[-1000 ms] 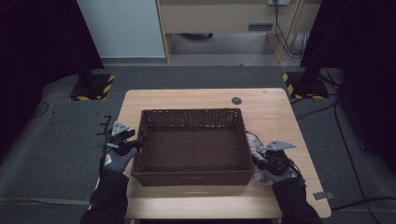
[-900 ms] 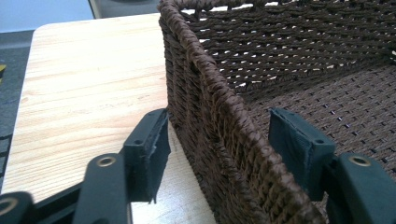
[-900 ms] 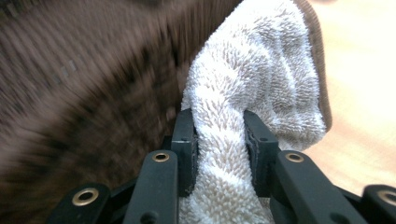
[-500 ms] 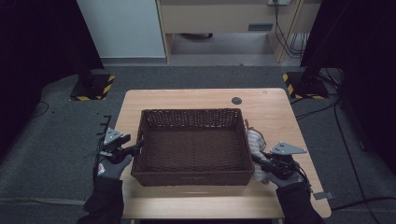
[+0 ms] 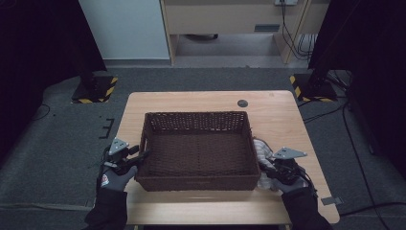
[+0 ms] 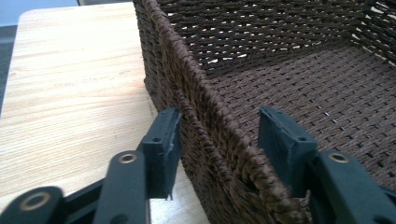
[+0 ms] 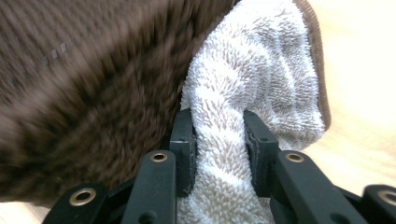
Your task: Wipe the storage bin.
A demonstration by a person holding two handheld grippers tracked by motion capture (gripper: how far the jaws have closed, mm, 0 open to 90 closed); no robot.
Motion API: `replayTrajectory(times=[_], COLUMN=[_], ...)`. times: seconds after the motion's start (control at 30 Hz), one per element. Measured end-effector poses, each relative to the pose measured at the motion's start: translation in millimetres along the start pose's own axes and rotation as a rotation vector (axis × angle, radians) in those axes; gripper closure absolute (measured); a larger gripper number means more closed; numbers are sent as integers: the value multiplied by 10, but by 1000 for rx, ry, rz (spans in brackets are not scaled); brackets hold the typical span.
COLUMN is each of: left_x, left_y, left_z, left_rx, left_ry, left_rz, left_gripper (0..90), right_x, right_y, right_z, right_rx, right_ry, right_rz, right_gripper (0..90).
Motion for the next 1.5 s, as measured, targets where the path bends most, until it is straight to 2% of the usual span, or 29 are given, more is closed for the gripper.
replayTrajectory(times=[0.1, 0.17, 0.23, 0.27, 0.43, 0.47, 0.53, 0.57, 0.67, 0.7, 0.77, 0.83, 0.9, 0.93, 0.97, 1.0, 1.07, 1.1, 1.2, 1.23, 1.4, 1.5], left_x=[-23, -27, -28, -31, -27, -26, -21, -19, 5, 17, 39, 56, 75, 85, 89, 92, 91, 89, 85, 87, 88, 90], left_y=[0, 2, 3, 0, -8, -11, -14, -16, -29, -36, -48, -64, -78, -82, -86, -88, -87, -85, -84, -83, -84, -84], left_z=[4, 9, 10, 17, 29, 31, 35, 36, 50, 54, 64, 78, 89, 92, 93, 94, 93, 92, 92, 91, 88, 88], left_rx=[-1, 0, -4, -6, -2, -5, -4, -4, -4, -6, -5, -7, -8, -9, -10, -13, -12, -12, -12, -14, -20, -21], left_ry=[14, 21, 32, 27, 20, 20, 19, 19, 18, 19, 25, 27, 32, 36, 40, 41, 41, 39, 33, 36, 37, 33], left_rz=[4, 17, 25, 40, 62, 66, 72, 74, 76, 74, 74, 80, 81, 81, 79, 79, 77, 77, 79, 77, 73, 74], left_gripper=[591, 622, 645, 650, 655, 654, 654, 654, 652, 651, 649, 646, 641, 632, 632, 628, 627, 627, 627, 624, 617, 615], right_x=[-27, -9, 21, 40, 42, 47, 44, 44, 50, 46, 27, 6, 14, 36, 36, 60, 72, 90, 97, 113, 148, 127], right_y=[156, 232, 245, 199, 97, -14, -131, -131, -257, -251, -203, -91, 43, 170, 170, 233, 241, 193, 134, 59, -139, -106], right_z=[103, 156, 179, 168, 117, 63, -1, -1, -66, -51, -10, 60, 127, 187, 187, 222, 227, 190, 132, 60, -106, -95], right_rx=[-97, -143, -146, -132, -90, -43, 15, 15, 78, 76, 53, -6, -72, -133, -133, -162, -162, -137, -108, -57, 69, 66], right_ry=[-13, -8, 7, 16, 13, 14, 15, 15, 21, 11, 7, -2, -1, 17, 17, 34, 39, 44, 39, 41, 57, 49], right_rz=[10, 36, 41, 38, 37, 35, 34, 34, 26, 26, 25, 27, 38, 49, 49, 59, 64, 78, 84, 91, 90, 81], right_gripper=[698, 698, 699, 700, 702, 702, 702, 702, 701, 700, 700, 699, 699, 698, 698, 698, 700, 703, 706, 707, 706, 705])
Point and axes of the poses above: each handheld gripper's, and its own axes: y roughly backward along the jaws, z roughly out of its top, x roughly to its left, the point moved 5 cm from there along -y, roughly forward along the jaws, and after that the axes turned 4 degrees about y, right-handed, at the moved point
